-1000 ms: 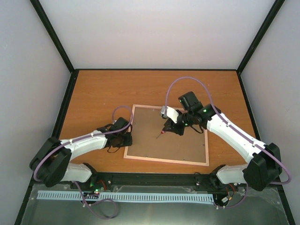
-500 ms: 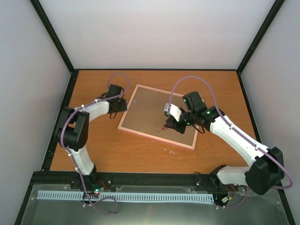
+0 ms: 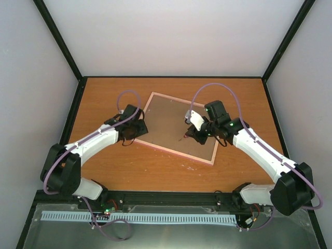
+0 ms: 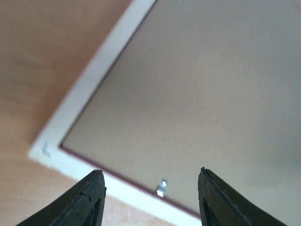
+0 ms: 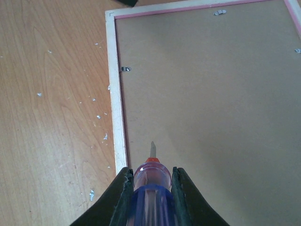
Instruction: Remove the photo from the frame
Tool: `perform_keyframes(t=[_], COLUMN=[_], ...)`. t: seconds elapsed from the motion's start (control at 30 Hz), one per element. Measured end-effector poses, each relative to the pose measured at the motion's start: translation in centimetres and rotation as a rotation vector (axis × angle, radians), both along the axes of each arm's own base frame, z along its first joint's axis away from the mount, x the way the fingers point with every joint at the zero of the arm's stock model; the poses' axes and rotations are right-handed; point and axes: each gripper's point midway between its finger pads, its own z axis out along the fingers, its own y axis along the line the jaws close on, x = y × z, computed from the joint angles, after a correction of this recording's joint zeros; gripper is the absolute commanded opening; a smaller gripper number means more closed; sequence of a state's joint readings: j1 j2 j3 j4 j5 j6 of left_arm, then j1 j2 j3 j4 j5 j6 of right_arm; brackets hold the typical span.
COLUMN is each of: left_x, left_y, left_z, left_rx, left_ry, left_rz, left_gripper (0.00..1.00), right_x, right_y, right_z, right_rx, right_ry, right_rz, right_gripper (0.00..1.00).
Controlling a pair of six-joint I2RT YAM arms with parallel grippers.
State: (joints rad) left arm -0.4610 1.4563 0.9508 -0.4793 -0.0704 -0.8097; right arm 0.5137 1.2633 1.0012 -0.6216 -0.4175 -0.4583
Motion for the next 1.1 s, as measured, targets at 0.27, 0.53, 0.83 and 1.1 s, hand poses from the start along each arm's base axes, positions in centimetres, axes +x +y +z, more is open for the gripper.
perform_keyframes(t=[0.27,0.53,0.83,1.1], left_x=[-4.5,-5.1,-5.1,-3.3], left_y=[-0.7,-1.5,-2.0,-2.2], left_z=[-3.0,-5.6,-8.4,-8.4], left_rx=[-0.106,-0.163,-0.149,-0.146], left_ry=[0.177,0.266,0.365,0.341], left_rz=[0.150,0.230,0.282,0.305], left_gripper=[0.54,0.53,0.39,0.18], right_x=[0.5,0.5,0.4,0.5], right_y=[-0.1,-0.2,-0.3,-0.5], right_z=[-0.3,-0.6,-1.1,-1.3], right_rx=[-0.004,-0.009,-0.018,-0.026], right_ry=[0.001,0.004,0.008,0.005], right_rz=[-0.020,-0.025,-0.029,-0.036], right_gripper=[0.03,0.03,0.03,0.03])
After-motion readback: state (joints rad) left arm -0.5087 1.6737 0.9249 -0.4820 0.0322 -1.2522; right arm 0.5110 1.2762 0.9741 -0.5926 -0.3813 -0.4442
